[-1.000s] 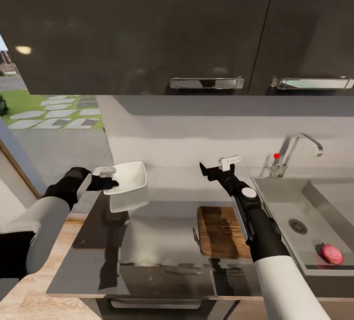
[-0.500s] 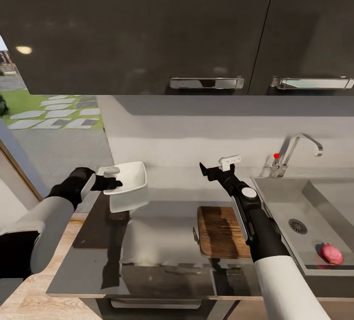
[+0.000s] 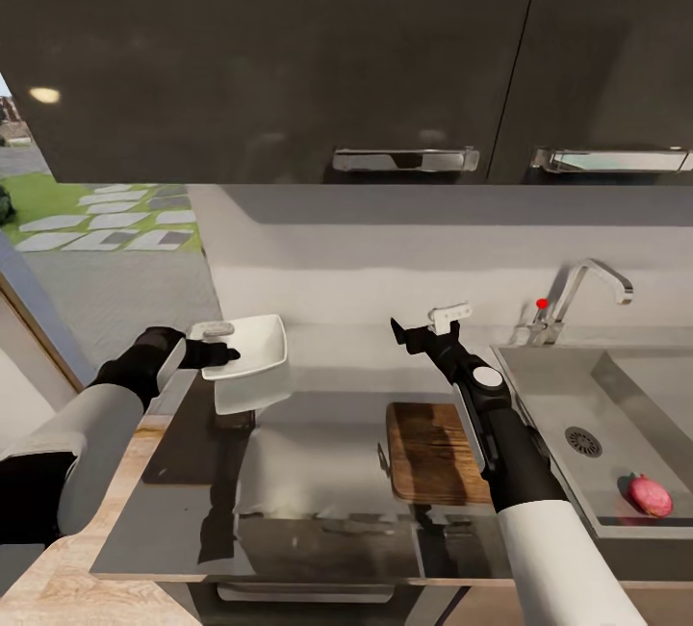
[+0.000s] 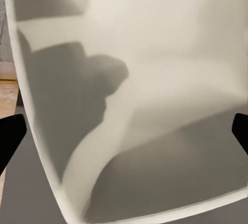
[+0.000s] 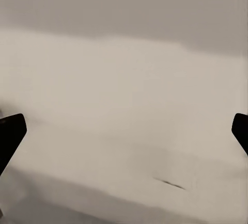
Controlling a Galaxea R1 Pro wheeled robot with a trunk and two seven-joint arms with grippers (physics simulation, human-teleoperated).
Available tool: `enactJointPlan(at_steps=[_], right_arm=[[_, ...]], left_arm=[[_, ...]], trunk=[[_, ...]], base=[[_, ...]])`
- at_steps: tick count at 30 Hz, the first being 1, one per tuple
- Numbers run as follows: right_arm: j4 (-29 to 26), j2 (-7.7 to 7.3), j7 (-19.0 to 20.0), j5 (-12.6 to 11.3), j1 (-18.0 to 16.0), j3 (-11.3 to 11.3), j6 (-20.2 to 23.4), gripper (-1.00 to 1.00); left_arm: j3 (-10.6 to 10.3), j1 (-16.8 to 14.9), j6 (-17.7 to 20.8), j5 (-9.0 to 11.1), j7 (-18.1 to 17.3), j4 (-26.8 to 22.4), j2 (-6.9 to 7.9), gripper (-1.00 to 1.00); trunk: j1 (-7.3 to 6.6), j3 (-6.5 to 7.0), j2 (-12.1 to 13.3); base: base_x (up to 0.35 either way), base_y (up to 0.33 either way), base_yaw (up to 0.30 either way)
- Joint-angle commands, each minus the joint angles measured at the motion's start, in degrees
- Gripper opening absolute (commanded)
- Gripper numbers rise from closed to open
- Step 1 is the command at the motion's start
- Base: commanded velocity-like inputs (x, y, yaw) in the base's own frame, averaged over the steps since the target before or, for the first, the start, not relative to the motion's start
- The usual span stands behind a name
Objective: In the kitchen, take the Vidalia onion out of the sink, dice it on the chopping board with the paring knife, put the diced onion into the bowl on the countertop, then place both the paring knife and the chopping board into the sink.
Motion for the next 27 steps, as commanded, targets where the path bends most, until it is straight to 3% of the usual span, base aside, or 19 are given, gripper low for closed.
enactJointPlan(at_steps=[1, 18, 27], right_arm=[[-0.1, 0.04, 0.3, 0.6, 0.0, -0.1, 0.3, 1.0], [-0.1, 0.04, 0.3, 0.6, 0.0, -0.1, 0.3, 1.0], [-0.1, 0.04, 0.3, 0.6, 0.0, -0.1, 0.3, 1.0]], left_arm=[[0.1, 0.0, 0.3, 0.0, -0.2, -0.1, 0.0, 1.0], [0.1, -0.1, 0.1, 0.0, -0.5, -0.1, 0.04, 1.0], [0.1, 0.0, 0.1, 0.0, -0.5, -0.1, 0.85, 1.0]], trunk=[[0.04, -0.17, -0.1], [0.04, -0.33, -0.1], [0.04, -0.34, -0.1]], base=[[0.0, 0.0, 0.0], [0.109, 0.036, 0.0], [0.015, 0.005, 0.0]])
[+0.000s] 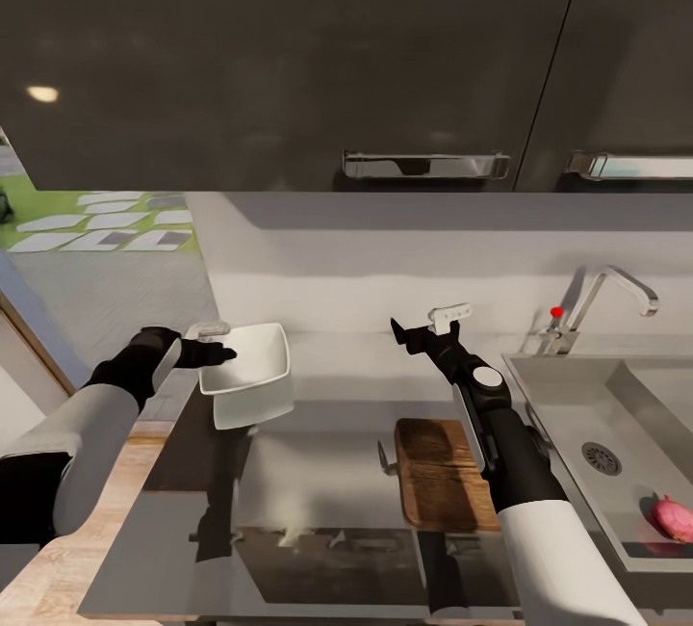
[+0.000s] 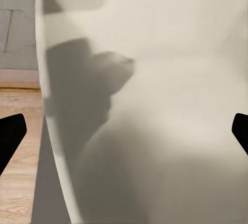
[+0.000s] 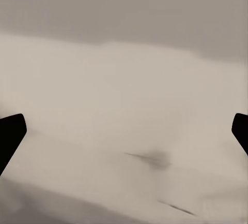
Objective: In the kitchen, take the Vidalia onion out of the sink, dice it on the chopping board with the paring knife, put the diced onion into the bowl on the countertop, then place both the paring knife and the chopping board into the sink.
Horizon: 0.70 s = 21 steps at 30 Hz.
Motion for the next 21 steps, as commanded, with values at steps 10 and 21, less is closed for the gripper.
enactJointPlan(at_steps=[10, 21], right_arm=[[-0.1, 0.03, 0.3, 0.6, 0.0, -0.1, 0.3, 1.0], [-0.1, 0.03, 0.3, 0.6, 0.0, -0.1, 0.3, 1.0]], left_arm=[[0.1, 0.0, 0.6, 0.0, -0.4, 0.0, 0.1, 1.0], [0.1, 0.0, 1.0, 0.1, -0.5, 0.2, 0.19, 1.0]], trunk=[[0.04, -0.48, -0.1], [0.04, -1.45, -0.1]], base=[[0.001, 0.0, 0.0], [0.0, 0.0, 0.0]])
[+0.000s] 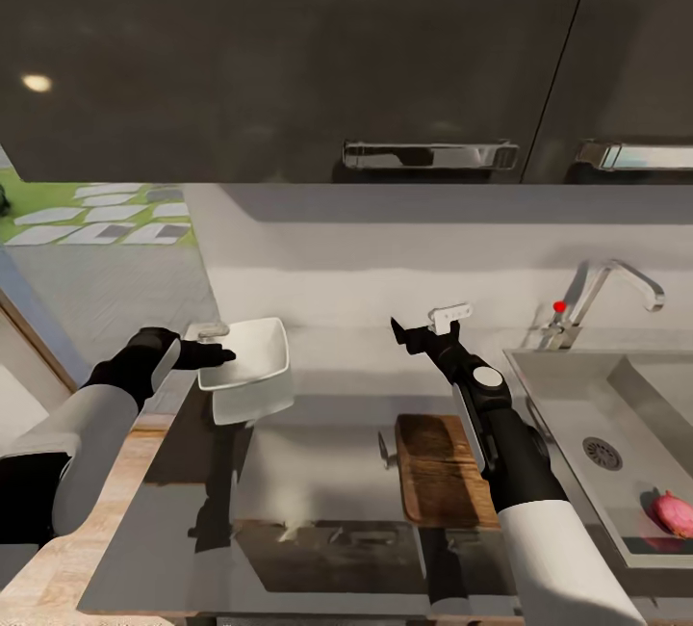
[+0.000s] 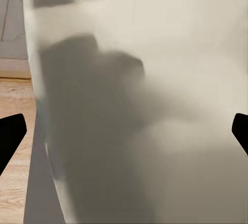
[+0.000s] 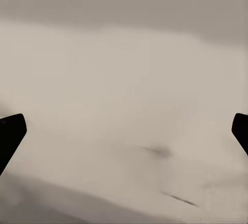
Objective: In the kitchen, take the Vidalia onion out of the sink, dice it on the chopping board with the paring knife, put the diced onion into the bowl on the countertop, then place both the paring knife and the chopping board into the sink.
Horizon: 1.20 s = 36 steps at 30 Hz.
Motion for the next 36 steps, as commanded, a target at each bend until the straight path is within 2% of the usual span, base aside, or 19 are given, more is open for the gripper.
enactJointPlan(at_steps=[1, 10, 17, 24, 36], right_arm=[[-0.1, 0.03, 0.3, 0.6, 0.0, -0.1, 0.3, 1.0], [-0.1, 0.03, 0.3, 0.6, 0.0, -0.1, 0.2, 1.0], [-0.1, 0.03, 0.4, 0.6, 0.0, -0.1, 0.2, 1.0], [-0.1, 0.03, 0.3, 0.6, 0.0, -0.1, 0.2, 1.0], [-0.1, 0.03, 0.3, 0.6, 0.0, -0.1, 0.2, 1.0]], left_arm=[[0.1, 0.0, 0.3, 0.0, -0.2, -0.1, 0.02, 1.0], [0.2, 0.0, 0.4, 0.0, -0.3, -0.1, 1.32, 1.0], [0.2, -0.1, 0.4, 0.0, -2.6, -0.1, 2.24, 1.0], [0.2, -0.1, 0.4, 0.0, -4.5, 0.0, 2.51, 1.0], [0.2, -0.1, 0.3, 0.0, -4.8, 0.2, 2.43, 1.0]], trunk=[[0.03, -0.22, -0.1], [0.03, -1.04, -0.1], [0.03, -1.62, -0.1], [0.03, -1.78, -0.1], [0.03, -1.8, -0.1]], base=[[0.0, 0.0, 0.0], [0.0, 0.0, 0.0], [0.0, 0.0, 0.0], [0.0, 0.0, 0.0], [0.0, 0.0, 0.0]])
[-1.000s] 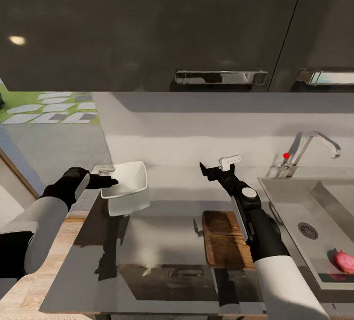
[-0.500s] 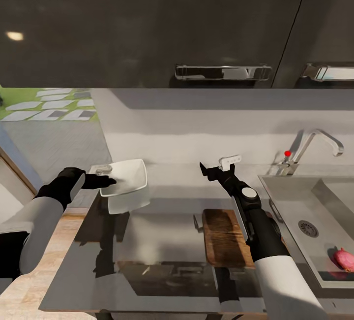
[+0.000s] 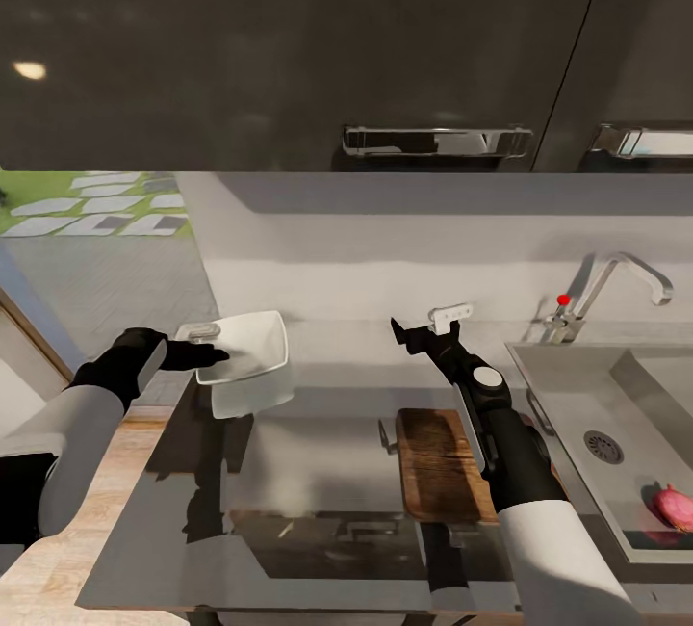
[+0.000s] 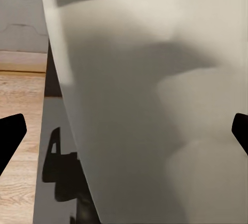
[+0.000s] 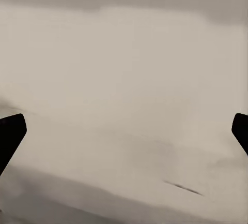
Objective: In the kitchen, take the Vidalia onion out of the sink, dice it on the chopping board with the paring knife, put the diced onion into the bowl on the countertop, then place both the paring knife and the chopping board into the sink.
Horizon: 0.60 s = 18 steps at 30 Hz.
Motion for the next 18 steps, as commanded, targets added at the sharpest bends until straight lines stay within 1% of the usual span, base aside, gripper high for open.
enactJointPlan(at_steps=[1, 18], right_arm=[[-0.1, 0.03, 0.3, 0.6, 0.0, -0.1, 0.3, 1.0], [-0.1, 0.03, 0.3, 0.6, 0.0, -0.1, 0.3, 1.0]], left_arm=[[0.1, 0.0, 0.3, 0.0, -0.2, 0.0, -0.02, 1.0], [0.1, 0.0, 0.3, 0.0, -0.2, 0.1, 0.02, 1.0]], trunk=[[0.03, -0.12, -0.1], [0.03, -0.22, -0.1]], base=[[0.0, 0.0, 0.0], [0.0, 0.0, 0.0]])
